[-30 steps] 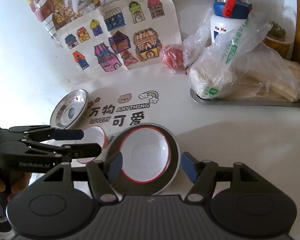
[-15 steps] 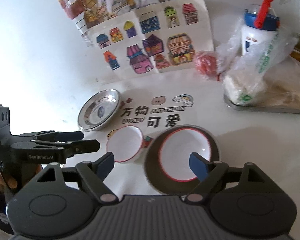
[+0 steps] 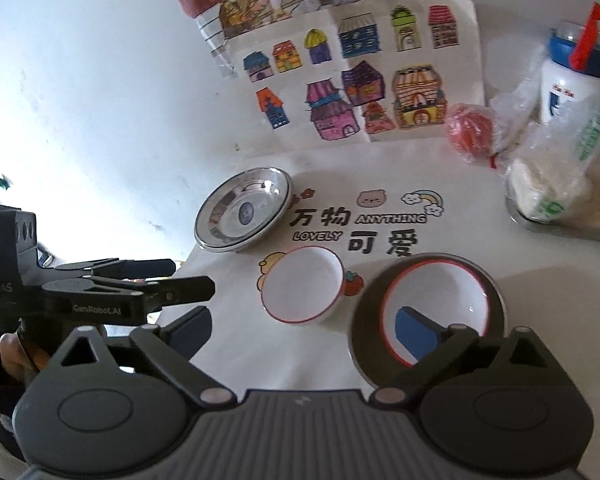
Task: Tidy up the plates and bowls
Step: 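Withdraw both tools and move them toward the other red-rimmed white bowl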
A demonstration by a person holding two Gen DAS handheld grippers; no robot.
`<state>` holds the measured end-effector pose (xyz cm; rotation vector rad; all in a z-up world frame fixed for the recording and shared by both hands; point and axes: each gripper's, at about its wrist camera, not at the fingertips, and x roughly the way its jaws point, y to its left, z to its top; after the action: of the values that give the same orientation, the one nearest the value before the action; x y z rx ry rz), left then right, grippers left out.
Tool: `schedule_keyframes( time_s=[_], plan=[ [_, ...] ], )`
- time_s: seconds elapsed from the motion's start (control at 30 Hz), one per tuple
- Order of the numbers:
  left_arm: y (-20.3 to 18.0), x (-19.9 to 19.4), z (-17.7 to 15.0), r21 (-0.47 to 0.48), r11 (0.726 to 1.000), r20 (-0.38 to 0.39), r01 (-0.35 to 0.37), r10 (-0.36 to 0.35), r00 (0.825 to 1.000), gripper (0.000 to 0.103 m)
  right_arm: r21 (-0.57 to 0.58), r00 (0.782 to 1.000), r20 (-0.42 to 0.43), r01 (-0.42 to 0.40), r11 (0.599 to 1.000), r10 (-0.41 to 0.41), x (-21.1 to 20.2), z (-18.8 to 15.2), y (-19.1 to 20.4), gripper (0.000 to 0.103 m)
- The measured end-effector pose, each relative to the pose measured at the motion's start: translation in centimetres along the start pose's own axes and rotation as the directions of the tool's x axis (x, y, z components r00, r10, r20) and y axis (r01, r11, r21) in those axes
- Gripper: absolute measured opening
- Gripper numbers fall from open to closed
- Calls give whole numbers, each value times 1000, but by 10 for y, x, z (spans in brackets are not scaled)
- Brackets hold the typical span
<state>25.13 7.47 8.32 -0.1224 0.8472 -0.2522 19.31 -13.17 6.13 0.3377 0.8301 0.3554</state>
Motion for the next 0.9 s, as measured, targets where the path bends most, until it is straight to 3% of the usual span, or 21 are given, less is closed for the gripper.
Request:
schedule_keyframes(
  time_s=[0.17, 0.33, 0.73, 0.9],
  plan=[
    [15, 9, -4, -42, 999, -15, -14, 14, 1000, 102, -38, 1000, 3, -1, 999, 1, 13, 7, 1, 103],
    [23, 23, -7, -62, 998, -34, -25, 23, 999, 102, -103, 998, 41, 53, 993, -49, 26, 15, -1, 103],
    [32, 56, -10, -112, 994, -98, 10, -22, 995, 102, -66, 994, -104, 27, 997, -34, 74, 47, -34, 102],
    [28, 65, -7, -116, 993, -108, 25, -38, 993, 102, -52, 988, -149, 18, 998, -26, 94, 59, -45, 87]
  ],
)
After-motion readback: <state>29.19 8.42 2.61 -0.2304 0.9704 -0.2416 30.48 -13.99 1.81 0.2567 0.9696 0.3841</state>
